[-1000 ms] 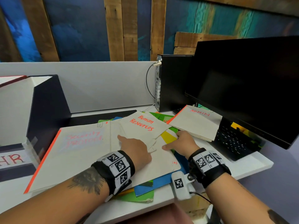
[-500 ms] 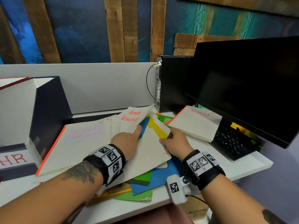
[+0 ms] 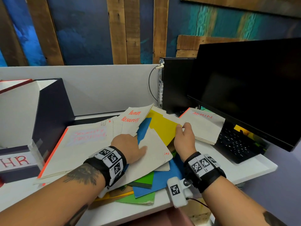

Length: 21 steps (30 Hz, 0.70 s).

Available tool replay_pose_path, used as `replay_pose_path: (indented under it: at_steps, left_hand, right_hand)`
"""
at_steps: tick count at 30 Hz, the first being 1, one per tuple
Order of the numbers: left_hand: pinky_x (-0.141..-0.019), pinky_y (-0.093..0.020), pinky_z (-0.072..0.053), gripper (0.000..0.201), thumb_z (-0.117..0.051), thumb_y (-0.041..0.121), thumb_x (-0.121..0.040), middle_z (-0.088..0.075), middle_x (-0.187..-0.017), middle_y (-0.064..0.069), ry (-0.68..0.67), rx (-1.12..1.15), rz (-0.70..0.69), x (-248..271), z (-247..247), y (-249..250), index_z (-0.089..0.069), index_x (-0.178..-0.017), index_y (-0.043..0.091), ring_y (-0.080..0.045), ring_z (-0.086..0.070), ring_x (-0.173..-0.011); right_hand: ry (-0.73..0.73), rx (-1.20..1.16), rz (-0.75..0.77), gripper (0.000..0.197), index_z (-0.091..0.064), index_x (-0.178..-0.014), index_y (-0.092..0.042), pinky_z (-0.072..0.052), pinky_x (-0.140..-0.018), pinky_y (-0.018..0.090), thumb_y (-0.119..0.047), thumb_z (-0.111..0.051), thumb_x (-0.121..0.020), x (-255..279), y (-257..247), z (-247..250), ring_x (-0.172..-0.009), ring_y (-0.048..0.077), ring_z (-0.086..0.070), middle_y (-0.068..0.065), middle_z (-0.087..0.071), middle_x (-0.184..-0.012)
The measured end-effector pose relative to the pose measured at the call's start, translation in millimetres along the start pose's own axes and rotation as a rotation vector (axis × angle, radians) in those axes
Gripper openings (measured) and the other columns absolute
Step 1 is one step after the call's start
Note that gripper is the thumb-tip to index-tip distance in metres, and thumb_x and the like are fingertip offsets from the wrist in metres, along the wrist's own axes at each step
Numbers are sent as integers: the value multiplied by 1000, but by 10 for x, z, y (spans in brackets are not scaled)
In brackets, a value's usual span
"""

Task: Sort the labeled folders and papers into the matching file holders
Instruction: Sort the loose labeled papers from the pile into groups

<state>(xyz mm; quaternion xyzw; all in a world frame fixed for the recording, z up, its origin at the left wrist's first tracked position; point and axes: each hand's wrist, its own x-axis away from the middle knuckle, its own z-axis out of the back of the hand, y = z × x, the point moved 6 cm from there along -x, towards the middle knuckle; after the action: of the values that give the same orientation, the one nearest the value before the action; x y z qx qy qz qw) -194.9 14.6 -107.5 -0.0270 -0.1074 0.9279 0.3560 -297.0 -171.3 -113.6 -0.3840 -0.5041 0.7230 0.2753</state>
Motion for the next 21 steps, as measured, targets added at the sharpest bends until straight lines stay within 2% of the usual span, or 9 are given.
replay_pose_path:
  at_steps: [3, 5, 8, 10, 13, 15, 17, 19, 21]
  left_hand:
    - [-75, -33, -45, 112, -28, 104, -61, -66, -106, -3, -98, 75, -28, 140, -17, 121, -54, -125, 17, -24, -61, -93]
    - [-87, -34, -48, 125, -42, 107, -48, -65, -123, -4, -180, 106, -52, 203, -26, 192, -47, -136, 18, -26, -62, -109]
    - [-98, -36, -49, 141, -56, 103, -39, -61, -134, -5, -247, 102, -62, 266, -45, 207, -34, -146, 14, -27, -61, -117]
    - [-97, -36, -49, 128, -56, 100, -48, -61, -131, -5, -236, 93, -91, 276, -48, 198, -37, -143, 16, -28, -61, -114]
    - [-83, -34, -46, 73, -38, 85, -82, -66, -112, -8, -134, 101, -158, 281, 45, 153, -51, -114, 20, -27, -58, -94]
    - [-80, -35, -48, 63, -25, 71, -93, -66, -100, -8, -65, 134, -174, 239, 98, 54, -57, -102, 18, -26, -58, -87]
    - [-77, -35, -48, 53, -24, 59, -97, -66, -97, -7, 22, 201, -153, 184, 147, -76, -60, -98, 19, -25, -58, -86]
    - [-73, -35, -47, 35, -31, 44, -102, -66, -98, -10, 120, 259, -86, 134, 182, -220, -54, -107, 19, -28, -59, -85]
    - [-69, -37, -49, 31, -37, 31, -103, -65, -95, -11, 194, 304, -10, 102, 186, -318, -41, -129, 15, -32, -61, -81]
  right_hand:
    - [-86, -2, -103, 21, -46, -93, -17, -58, -74, 45, -16, -66, -87, -49, 126, -47, -76, 27, -67, 7, -67, -78]
    - [-74, -5, -77, 25, -47, -88, -20, -59, -73, 45, -7, -67, -82, -65, 115, -16, -77, 28, -69, 9, -70, -82]
    - [-49, 8, -29, 35, -41, -81, -27, -48, -65, 32, -2, -63, -89, -48, 55, 17, -69, 19, -61, 0, -63, -75]
    - [-43, 33, -46, 35, -38, -77, -26, -44, -64, 32, -3, -62, -88, -42, 45, 10, -71, 20, -56, 0, -57, -75]
    - [-24, 152, -118, 25, -40, -71, -21, -43, -68, 38, -18, -65, -70, -83, 101, 35, -83, 31, -52, 11, -55, -86]
    - [-46, 165, -182, 23, -52, -73, -17, -53, -70, 43, -29, -63, -57, -135, 200, 48, -87, 36, -59, 16, -60, -94]
    - [-101, 127, -221, 24, -56, -72, -14, -54, -68, 44, -28, -68, -57, -122, 154, 53, -85, 36, -61, 13, -60, -89]
    - [-174, 103, -246, 25, -50, -68, -12, -47, -62, 36, -14, -75, -67, -74, 84, 21, -77, 31, -57, 9, -54, -78]
    - [-247, 83, -263, 34, -45, -65, -13, -43, -58, 32, -3, -76, -71, -41, 65, -44, -70, 26, -54, 8, -50, -73]
